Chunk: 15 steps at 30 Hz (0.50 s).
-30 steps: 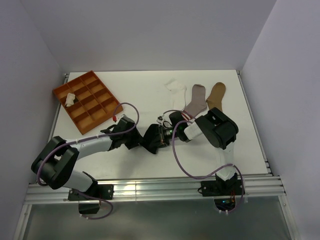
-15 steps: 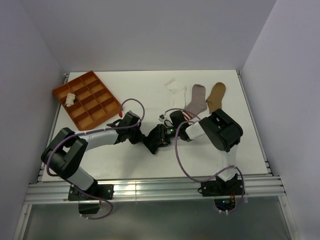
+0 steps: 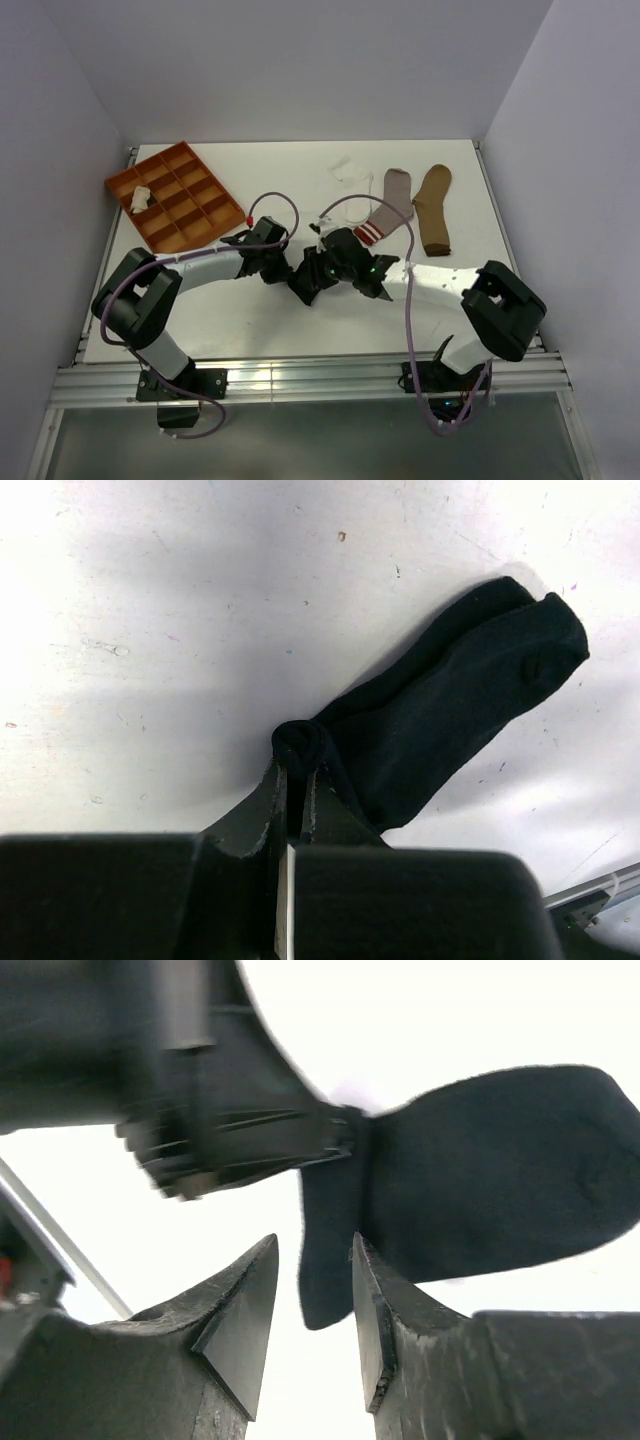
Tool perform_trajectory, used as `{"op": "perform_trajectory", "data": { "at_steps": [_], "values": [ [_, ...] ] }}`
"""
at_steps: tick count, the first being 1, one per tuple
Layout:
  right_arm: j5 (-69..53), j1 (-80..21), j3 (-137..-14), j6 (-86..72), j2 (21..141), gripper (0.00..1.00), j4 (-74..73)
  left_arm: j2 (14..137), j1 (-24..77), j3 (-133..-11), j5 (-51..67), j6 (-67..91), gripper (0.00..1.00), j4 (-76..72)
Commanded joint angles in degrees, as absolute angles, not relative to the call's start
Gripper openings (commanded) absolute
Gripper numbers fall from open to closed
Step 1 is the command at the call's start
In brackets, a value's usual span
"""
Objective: Roll the socks
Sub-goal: Roll the sock at the center of the board.
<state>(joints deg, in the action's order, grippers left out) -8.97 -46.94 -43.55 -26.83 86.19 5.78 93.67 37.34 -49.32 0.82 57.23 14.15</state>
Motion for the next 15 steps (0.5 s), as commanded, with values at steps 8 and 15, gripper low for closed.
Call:
{"op": "perform_trajectory", "data": {
  "at_steps": [8, 15],
  "values": [
    [15.90, -60.46, -49.83, -15.12, 89.73, 0.46, 1.32, 96.50, 37.62, -49.22, -0.79, 53.79, 0.00, 20.48],
    [20.12, -63.90, -52.47, -13.97, 96.41, 0.47, -1.04, 96.07, 37.71, -49.13, -0.62, 53.88, 0.00, 20.39]
  ]
}}
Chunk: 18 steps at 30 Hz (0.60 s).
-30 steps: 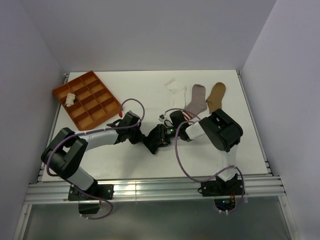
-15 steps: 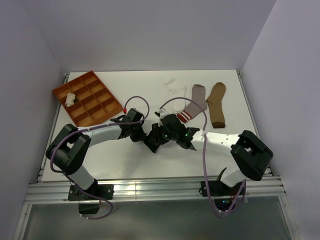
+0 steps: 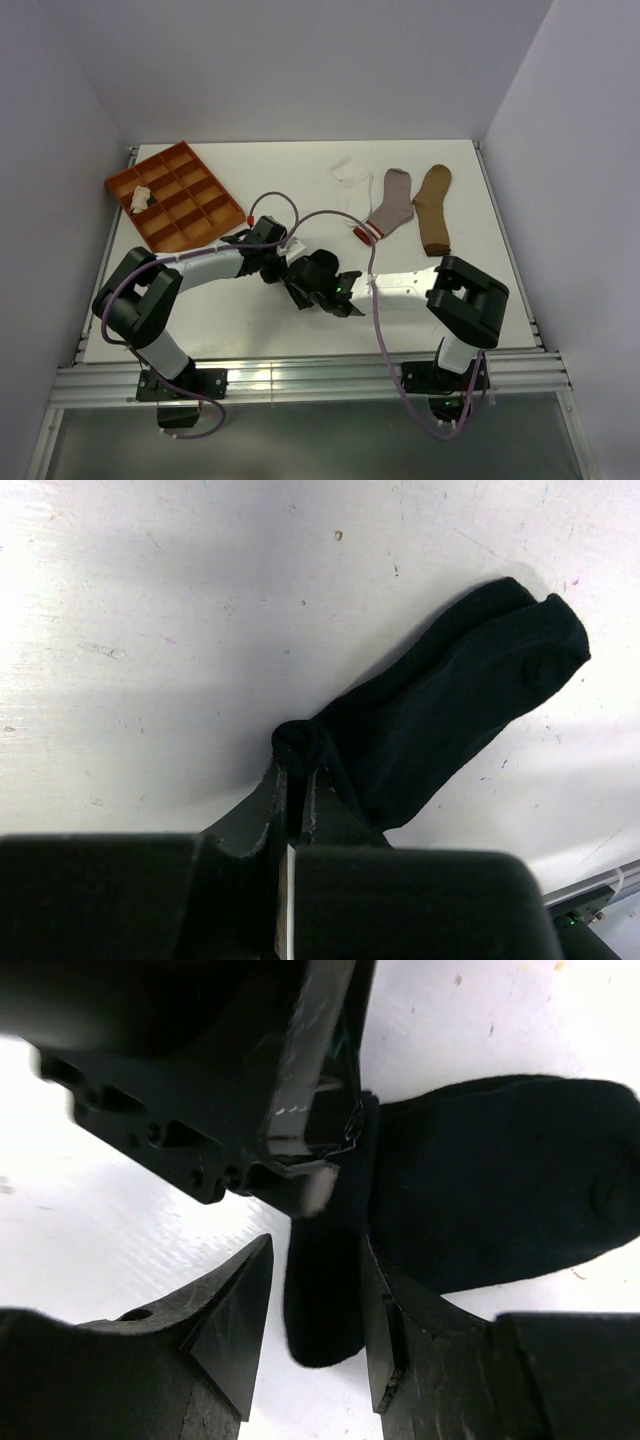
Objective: Roll the socks
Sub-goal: Roll the sock at the center of the board.
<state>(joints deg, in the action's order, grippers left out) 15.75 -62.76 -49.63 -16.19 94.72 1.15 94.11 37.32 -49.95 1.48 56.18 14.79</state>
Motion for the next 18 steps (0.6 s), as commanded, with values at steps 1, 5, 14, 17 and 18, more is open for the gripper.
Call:
{"op": "perform_trajectory", "data": {
  "at_steps": [1, 5, 14, 17, 18],
  "values": [
    [21.08, -64.07, -52.73, -14.41, 96.94, 0.47, -1.32, 96.06, 37.71, -49.13, -0.62, 53.88, 0.00, 20.39],
    [21.45, -64.69, -53.17, -14.33, 99.05, 0.47, -2.20, 95.71, 37.79, -48.96, -0.70, 53.88, 0.00, 20.65],
    [19.52, -65.65, -53.18, -14.94, 103.09, 0.27, -3.43, 93.70, 37.88, -47.03, -0.53, 55.10, 0.10, 17.85],
    [17.50, -65.30, -52.39, -15.73, 102.48, 0.05, -2.46, 91.06, 37.79, -45.18, -1.93, 56.07, 0.33, 16.09],
    [16.53, -65.13, -52.30, -15.91, 102.31, 0.00, -2.20, 89.84, 37.88, -44.48, -2.28, 56.25, 0.40, 15.91]
  ]
}}
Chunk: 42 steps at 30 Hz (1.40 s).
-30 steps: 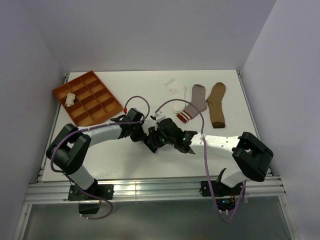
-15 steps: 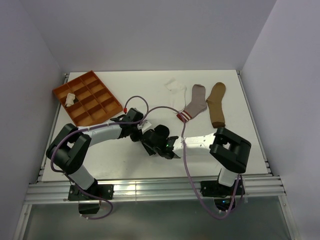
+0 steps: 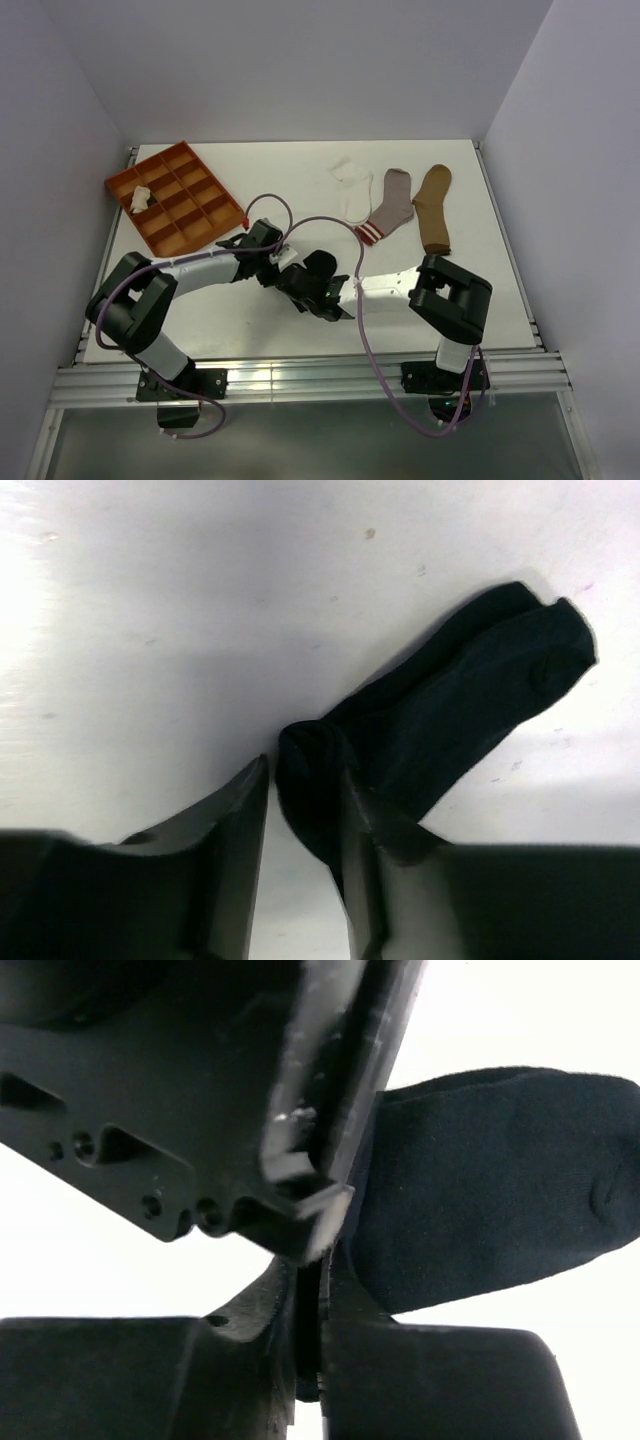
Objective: Roll the socks
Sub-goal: Roll the sock at the center of the board.
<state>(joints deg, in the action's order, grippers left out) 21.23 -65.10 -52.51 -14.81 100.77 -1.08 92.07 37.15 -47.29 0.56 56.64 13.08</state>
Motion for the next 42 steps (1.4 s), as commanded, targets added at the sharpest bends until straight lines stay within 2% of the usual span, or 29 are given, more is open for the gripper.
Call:
{"op": "perform_trajectory", "data": {
  "at_steps": [1, 3, 4, 7, 9, 19, 23, 27, 30, 36, 42],
  "values": [
    [15.48, -64.52, -52.03, -16.17, 101.78, 0.00, -2.11, 89.13, 37.88, -44.12, -2.63, 56.69, 0.55, 15.82],
    [11.88, -63.64, -51.51, -16.52, 100.99, 0.00, -0.98, 87.03, 37.88, -42.90, -3.95, 57.13, 0.69, 15.29],
    [10.04, -62.59, -51.16, -17.05, 100.03, 0.00, -0.53, 86.14, 37.88, -42.46, -4.56, 57.82, 0.82, 15.29],
    [1.43, -60.48, -50.01, -18.62, 99.05, 0.00, 2.10, 82.71, 37.79, -40.61, -6.85, 59.49, 0.93, 14.68],
    [-5.13, -58.10, -48.96, -19.59, 98.53, 0.00, 4.64, 80.09, 37.71, -38.95, -8.17, 60.46, 0.94, 13.98],
    [-28.10, -47.21, -45.88, -29.60, 102.21, 0.00, 14.67, 65.23, 36.30, -29.01, -10.46, 65.65, 0.89, 7.57],
    [-34.34, -44.48, -44.91, -35.14, 104.85, 0.00, 20.38, 58.29, 36.30, -25.32, -9.67, 66.27, 0.80, 4.58],
    [-38.23, -42.89, -44.04, -40.51, 106.96, 0.00, 26.70, 54.86, 36.30, -20.58, -8.97, 68.37, 0.75, 0.53],
    [-40.42, -41.84, -42.98, -45.25, 108.54, 0.00, 31.88, 54.49, 36.30, -18.64, -8.96, 68.99, 0.73, -3.59],
    [-43.06, -39.55, -41.75, -54.75, 113.02, 0.00, 41.38, 60.28, 36.30, -20.04, -9.14, 67.41, 0.76, -5.79],
    [-41.75, -39.11, -41.05, -58.09, 114.43, 0.00, 44.47, 66.17, 36.30, -21.00, -9.49, 68.47, 0.72, -9.31]
  ]
}}
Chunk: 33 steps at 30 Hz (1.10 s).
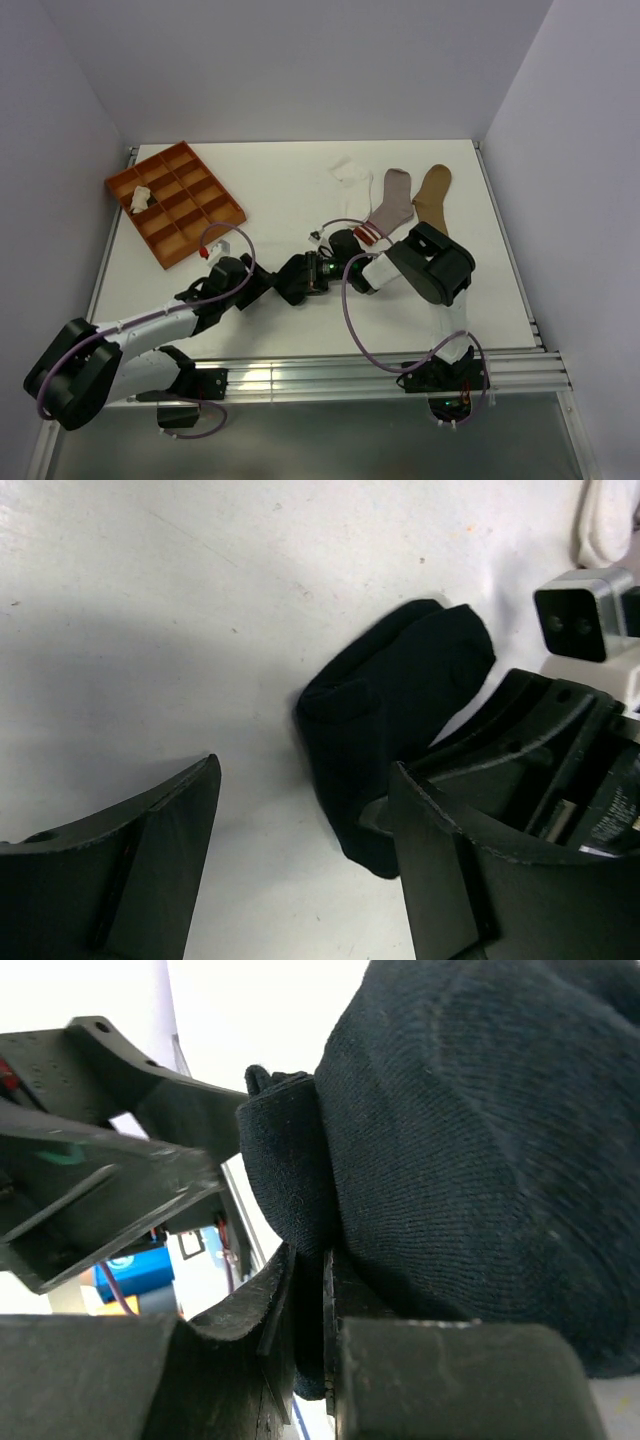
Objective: Roll the socks
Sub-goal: Roll the sock at the center of the board.
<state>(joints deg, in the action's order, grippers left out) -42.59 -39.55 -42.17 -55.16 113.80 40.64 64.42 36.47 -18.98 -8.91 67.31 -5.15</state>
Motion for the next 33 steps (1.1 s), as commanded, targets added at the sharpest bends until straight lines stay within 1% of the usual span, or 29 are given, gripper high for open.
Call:
{"op": "perform_trajectory", "data": {
  "at_steps": [1, 3, 13, 25, 27, 28, 30, 32, 33],
  "values": [
    [-41.66, -39.02, -41.13, -58.18, 114.69, 0.00, 44.56, 66.79, 36.30, -21.18, -9.75, 68.47, 0.72, -9.58],
    [-41.75, -38.94, -41.40, -58.71, 115.13, 0.00, 45.08, 68.64, 36.30, -21.79, -10.28, 68.47, 0.71, -10.28],
    [-42.27, -37.97, -40.61, -63.54, 117.60, 0.00, 51.59, 74.35, 36.12, -22.85, -12.39, 69.00, 0.60, -12.57],
    [-43.07, -37.79, -40.43, -67.14, 121.11, 0.00, 57.03, 80.86, 35.95, -21.53, -11.25, 69.43, 0.56, -18.72],
    [-43.07, -37.71, -40.26, -67.94, 121.29, 0.00, 58.27, 81.82, 35.86, -22.06, -11.42, 69.61, 0.53, -18.02],
    [-42.89, -37.71, -40.17, -67.94, 121.46, 0.00, 58.27, 82.09, 35.77, -22.23, -11.86, 69.78, 0.48, -17.50],
    [-42.63, -37.71, -40.51, -68.03, 121.81, 0.00, 58.18, 82.53, 35.86, -22.15, -12.39, 70.40, 0.44, -16.79],
    [-42.89, -37.79, -40.78, -68.12, 122.08, 0.00, 58.53, 82.88, 35.86, -22.23, -13.18, 70.58, 0.36, -15.92],
    [-42.89, -37.71, -40.87, -68.12, 122.08, 0.00, 58.36, 83.14, 35.86, -22.50, -13.36, 70.58, 0.29, -15.39]
  ]
}}
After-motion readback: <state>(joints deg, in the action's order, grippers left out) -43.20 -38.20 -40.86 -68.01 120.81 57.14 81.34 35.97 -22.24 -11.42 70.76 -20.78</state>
